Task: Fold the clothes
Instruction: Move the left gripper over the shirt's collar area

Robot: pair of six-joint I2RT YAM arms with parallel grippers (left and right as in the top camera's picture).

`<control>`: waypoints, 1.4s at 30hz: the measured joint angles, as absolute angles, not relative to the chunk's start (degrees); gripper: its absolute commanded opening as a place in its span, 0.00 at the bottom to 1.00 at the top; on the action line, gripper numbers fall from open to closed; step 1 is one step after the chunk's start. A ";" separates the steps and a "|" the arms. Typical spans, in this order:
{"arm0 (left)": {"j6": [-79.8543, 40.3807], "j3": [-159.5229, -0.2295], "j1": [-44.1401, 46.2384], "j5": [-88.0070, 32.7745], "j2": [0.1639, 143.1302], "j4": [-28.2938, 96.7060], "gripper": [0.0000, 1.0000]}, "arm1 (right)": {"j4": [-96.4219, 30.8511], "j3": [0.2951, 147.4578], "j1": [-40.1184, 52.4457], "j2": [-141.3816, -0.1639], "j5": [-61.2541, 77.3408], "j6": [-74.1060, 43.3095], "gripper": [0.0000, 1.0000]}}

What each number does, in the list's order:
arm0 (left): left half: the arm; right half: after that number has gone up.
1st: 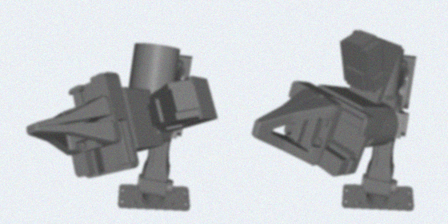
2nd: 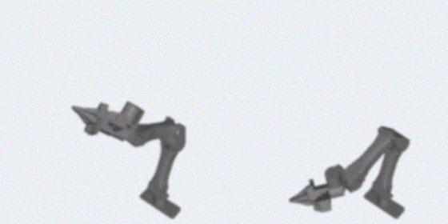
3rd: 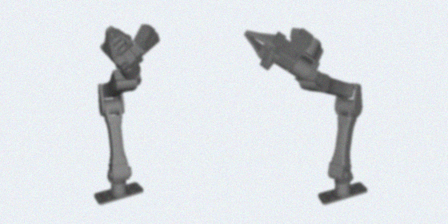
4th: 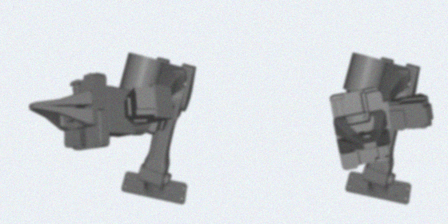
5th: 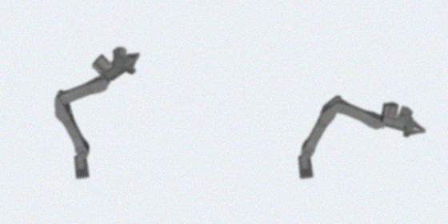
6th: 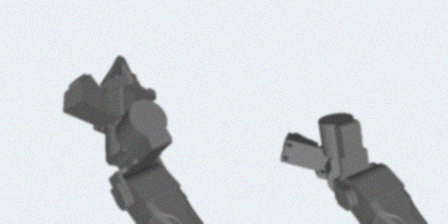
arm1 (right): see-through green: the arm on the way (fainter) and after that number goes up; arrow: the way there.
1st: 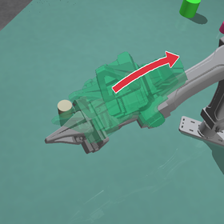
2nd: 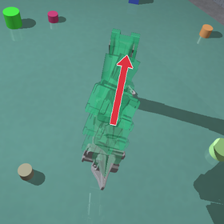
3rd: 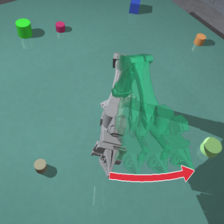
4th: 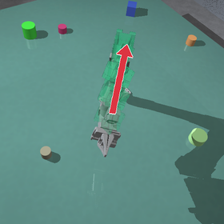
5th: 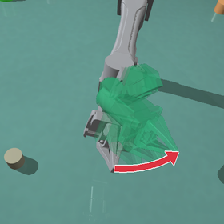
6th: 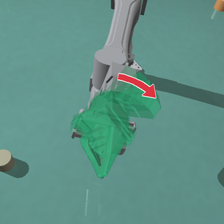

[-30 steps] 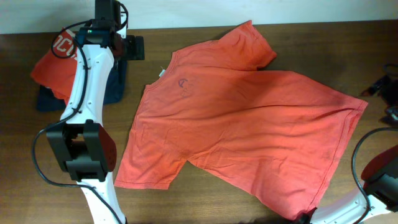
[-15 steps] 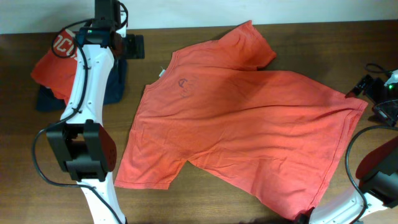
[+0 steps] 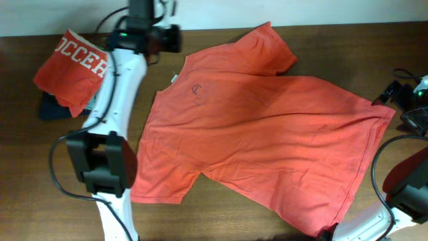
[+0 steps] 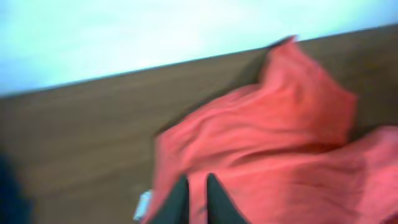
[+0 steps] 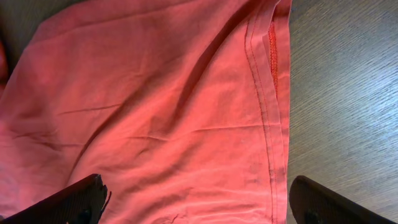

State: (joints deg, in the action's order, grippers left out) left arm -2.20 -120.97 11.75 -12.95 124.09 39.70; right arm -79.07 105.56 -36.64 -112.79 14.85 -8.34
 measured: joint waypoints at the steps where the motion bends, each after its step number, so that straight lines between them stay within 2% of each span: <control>1: -2.20 -120.99 13.02 -13.15 124.11 38.81 0.08 | -79.09 105.56 -36.64 -112.79 14.85 -8.34 0.99; 5: -2.20 -120.99 17.61 -11.94 124.62 38.35 0.05 | -79.07 105.56 -36.64 -112.79 14.85 -8.34 0.99; 10: -2.20 -120.99 20.36 -9.28 126.56 44.18 0.03 | -79.07 105.56 -36.64 -112.79 14.85 -8.32 0.99; 21: -2.20 -120.99 14.85 -8.84 126.89 47.83 0.06 | -79.07 105.56 -36.64 -112.79 14.85 -8.29 0.99; 24: -2.17 -120.99 12.12 -12.01 126.89 48.66 0.00 | -79.07 105.56 -36.64 -112.79 14.83 -8.32 0.99; 26: -1.98 -120.99 11.57 -13.17 126.89 49.50 0.00 | -79.07 105.56 -36.64 -112.79 14.83 -8.32 0.99; 35: -1.37 -121.80 14.46 -15.00 126.93 59.86 0.00 | -79.07 105.56 -36.64 -112.79 14.85 -8.32 0.99; 42: -1.32 -123.22 14.96 -9.56 126.98 70.54 0.00 | -79.07 105.56 -36.64 -112.79 14.85 -8.32 0.99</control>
State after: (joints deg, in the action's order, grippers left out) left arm -1.32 -123.22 14.96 -9.56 126.98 70.54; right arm -79.07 105.56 -36.64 -112.79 14.85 -8.32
